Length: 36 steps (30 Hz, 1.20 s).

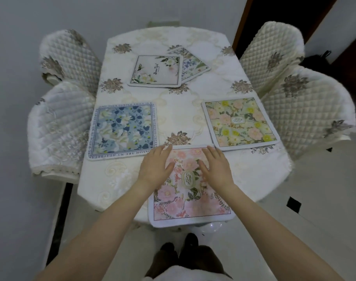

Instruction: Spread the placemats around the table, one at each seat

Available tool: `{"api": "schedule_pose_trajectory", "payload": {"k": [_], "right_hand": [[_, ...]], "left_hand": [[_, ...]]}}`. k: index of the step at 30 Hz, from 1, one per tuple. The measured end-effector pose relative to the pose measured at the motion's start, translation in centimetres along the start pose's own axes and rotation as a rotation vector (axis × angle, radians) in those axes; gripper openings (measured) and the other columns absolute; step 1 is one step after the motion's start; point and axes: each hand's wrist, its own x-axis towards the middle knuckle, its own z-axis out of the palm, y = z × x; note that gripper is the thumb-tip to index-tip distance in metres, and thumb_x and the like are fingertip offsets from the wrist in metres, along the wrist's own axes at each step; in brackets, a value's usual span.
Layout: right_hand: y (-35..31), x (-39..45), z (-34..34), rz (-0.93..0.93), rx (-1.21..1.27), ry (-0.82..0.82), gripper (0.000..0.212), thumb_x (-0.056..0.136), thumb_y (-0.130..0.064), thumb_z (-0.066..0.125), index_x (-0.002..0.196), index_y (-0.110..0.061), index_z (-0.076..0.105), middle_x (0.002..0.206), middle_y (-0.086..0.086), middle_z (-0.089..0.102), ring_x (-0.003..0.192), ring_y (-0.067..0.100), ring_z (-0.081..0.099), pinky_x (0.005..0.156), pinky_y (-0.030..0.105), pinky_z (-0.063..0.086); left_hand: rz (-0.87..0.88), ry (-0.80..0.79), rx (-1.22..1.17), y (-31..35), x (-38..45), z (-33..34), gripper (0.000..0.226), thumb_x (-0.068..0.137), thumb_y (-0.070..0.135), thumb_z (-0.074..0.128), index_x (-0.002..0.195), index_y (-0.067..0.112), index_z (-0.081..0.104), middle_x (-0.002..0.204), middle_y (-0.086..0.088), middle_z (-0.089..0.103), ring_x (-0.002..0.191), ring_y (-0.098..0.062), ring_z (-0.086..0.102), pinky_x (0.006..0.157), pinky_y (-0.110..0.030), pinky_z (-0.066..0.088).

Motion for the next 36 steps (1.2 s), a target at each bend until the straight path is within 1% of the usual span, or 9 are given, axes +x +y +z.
{"api": "schedule_pose_trajectory", "payload": {"k": [4, 8, 14, 18, 20, 23, 28, 32, 36], "right_hand": [[-1.5, -2.0, -3.2, -0.023, -0.016, 0.123, 0.052, 0.099, -0.041, 0.038, 0.147, -0.022, 0.032, 0.155, 0.003, 0.031, 0.146, 0.027, 0.015, 0.118, 0.045, 0.018], [-2.0, -5.3, -5.9, -0.020, -0.064, 0.246, 0.049, 0.099, -0.041, 0.035, 0.146, -0.025, 0.034, 0.152, 0.000, 0.037, 0.145, 0.027, 0.019, 0.117, 0.047, 0.020], [0.8, -11.5, -7.0, 0.124, 0.013, 0.338, 0.046, 0.100, -0.036, 0.040, 0.144, -0.023, 0.038, 0.151, 0.001, 0.039, 0.145, 0.027, 0.020, 0.117, 0.046, 0.021], [4.9, -16.3, -6.1, 0.290, 0.107, 0.372, 0.045, 0.099, -0.036, 0.040, 0.142, -0.024, 0.040, 0.150, -0.002, 0.039, 0.145, 0.021, 0.021, 0.116, 0.043, 0.024], [7.6, -18.3, -6.2, 0.357, 0.109, 0.380, 0.045, 0.099, -0.035, 0.041, 0.141, -0.022, 0.041, 0.149, 0.000, 0.041, 0.143, 0.024, 0.025, 0.116, 0.042, 0.025], [12.3, -20.7, -7.3, 0.436, 0.079, 0.397, 0.044, 0.098, -0.031, 0.045, 0.140, -0.018, 0.043, 0.147, 0.004, 0.044, 0.141, 0.028, 0.029, 0.114, 0.041, 0.025], [21.3, -24.7, -12.2, 0.509, 0.111, 0.471, 0.043, 0.097, -0.028, 0.047, 0.139, -0.018, 0.046, 0.144, 0.004, 0.048, 0.140, 0.027, 0.033, 0.113, 0.041, 0.029], [28.1, -28.0, -17.4, 0.548, 0.111, 0.529, 0.042, 0.097, -0.023, 0.049, 0.138, -0.014, 0.046, 0.141, 0.005, 0.051, 0.137, 0.028, 0.036, 0.112, 0.044, 0.032], [33.9, -29.5, -21.1, 0.556, 0.144, 0.556, 0.042, 0.097, -0.023, 0.047, 0.138, -0.016, 0.045, 0.141, 0.003, 0.050, 0.136, 0.023, 0.036, 0.113, 0.038, 0.031]], "left_hand": [[0.188, 0.073, 0.065, 2.3, 0.3, -3.0, 0.054, 0.096, 0.048, 0.030, 0.147, 0.030, 0.022, 0.155, -0.003, 0.030, 0.144, -0.025, 0.021, 0.119, -0.043, 0.015], [0.302, 0.119, 0.058, 4.8, -0.2, -4.9, 0.055, 0.097, 0.050, 0.025, 0.148, 0.032, 0.018, 0.156, 0.003, 0.025, 0.146, -0.021, 0.014, 0.119, -0.040, 0.006], [0.428, 0.111, -0.028, 9.6, -2.6, -3.8, 0.055, 0.096, 0.047, 0.024, 0.146, 0.026, 0.029, 0.152, -0.001, 0.035, 0.143, -0.023, 0.025, 0.118, -0.041, 0.016], [0.454, 0.033, -0.040, 12.9, -3.9, -0.8, 0.056, 0.096, 0.046, 0.022, 0.145, 0.022, 0.033, 0.150, -0.001, 0.039, 0.140, -0.022, 0.031, 0.116, -0.041, 0.025], [0.491, -0.018, -0.030, 15.3, -4.0, 0.9, 0.055, 0.096, 0.046, 0.025, 0.143, 0.020, 0.037, 0.147, -0.004, 0.043, 0.137, -0.026, 0.035, 0.114, -0.043, 0.030], [0.590, -0.071, -0.001, 20.7, -3.8, 3.6, 0.052, 0.096, 0.040, 0.032, 0.141, 0.017, 0.041, 0.143, -0.008, 0.048, 0.132, -0.030, 0.042, 0.112, -0.043, 0.032], [0.737, -0.143, 0.020, 32.9, -3.2, 8.0, 0.055, 0.095, 0.042, 0.025, 0.140, 0.015, 0.042, 0.141, -0.006, 0.050, 0.130, -0.027, 0.044, 0.110, -0.039, 0.033], [0.817, -0.138, -0.050, 42.7, -2.9, 10.2, 0.049, 0.095, 0.038, 0.037, 0.135, 0.013, 0.048, 0.132, -0.007, 0.057, 0.120, -0.025, 0.053, 0.101, -0.039, 0.043], [0.877, -0.128, -0.093, 50.8, -1.7, 11.6, 0.044, 0.094, 0.036, 0.038, 0.129, 0.013, 0.054, 0.123, -0.002, 0.063, 0.110, -0.019, 0.058, 0.093, -0.033, 0.047]]}}
